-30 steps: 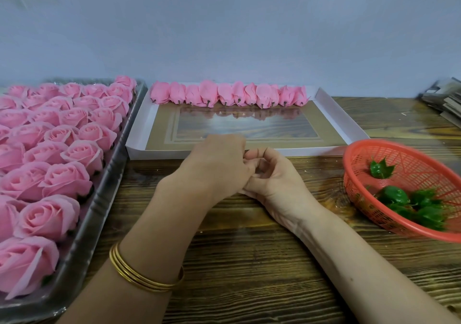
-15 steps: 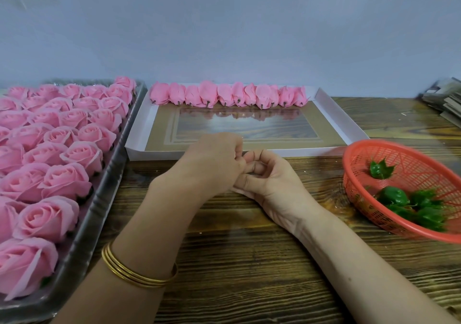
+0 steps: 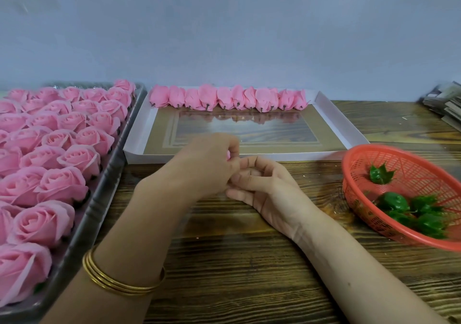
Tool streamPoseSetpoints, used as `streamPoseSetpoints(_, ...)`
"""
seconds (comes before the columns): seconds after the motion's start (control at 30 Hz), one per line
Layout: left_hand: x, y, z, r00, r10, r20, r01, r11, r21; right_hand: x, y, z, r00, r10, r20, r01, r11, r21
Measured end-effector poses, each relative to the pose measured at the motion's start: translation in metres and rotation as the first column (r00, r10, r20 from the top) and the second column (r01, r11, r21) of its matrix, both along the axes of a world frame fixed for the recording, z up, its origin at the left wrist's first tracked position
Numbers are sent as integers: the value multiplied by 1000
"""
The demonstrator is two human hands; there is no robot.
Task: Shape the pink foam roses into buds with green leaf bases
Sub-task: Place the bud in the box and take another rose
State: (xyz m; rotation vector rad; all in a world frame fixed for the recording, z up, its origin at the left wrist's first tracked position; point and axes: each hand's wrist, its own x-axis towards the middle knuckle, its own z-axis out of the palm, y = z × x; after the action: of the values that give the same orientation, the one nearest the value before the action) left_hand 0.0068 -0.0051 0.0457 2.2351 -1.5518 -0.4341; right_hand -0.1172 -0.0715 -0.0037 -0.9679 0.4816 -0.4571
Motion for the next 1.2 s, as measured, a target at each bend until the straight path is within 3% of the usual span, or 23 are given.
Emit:
streamPoseSetpoints(0.4, 21, 8, 27, 996, 77, 34, -74, 995, -65, 0, -3, -2, 999, 9, -34, -9, 1000, 2)
streamPoseSetpoints(0.67, 67, 9, 83, 983, 165, -80, -180, 952, -248, -1, -5, -4, 999, 27, -27, -28, 999, -28)
streamPoseSetpoints(1.2, 195, -12, 89, 913, 406, -43, -407, 903, -134, 0, -5, -7, 999, 33, -30, -34, 999, -23)
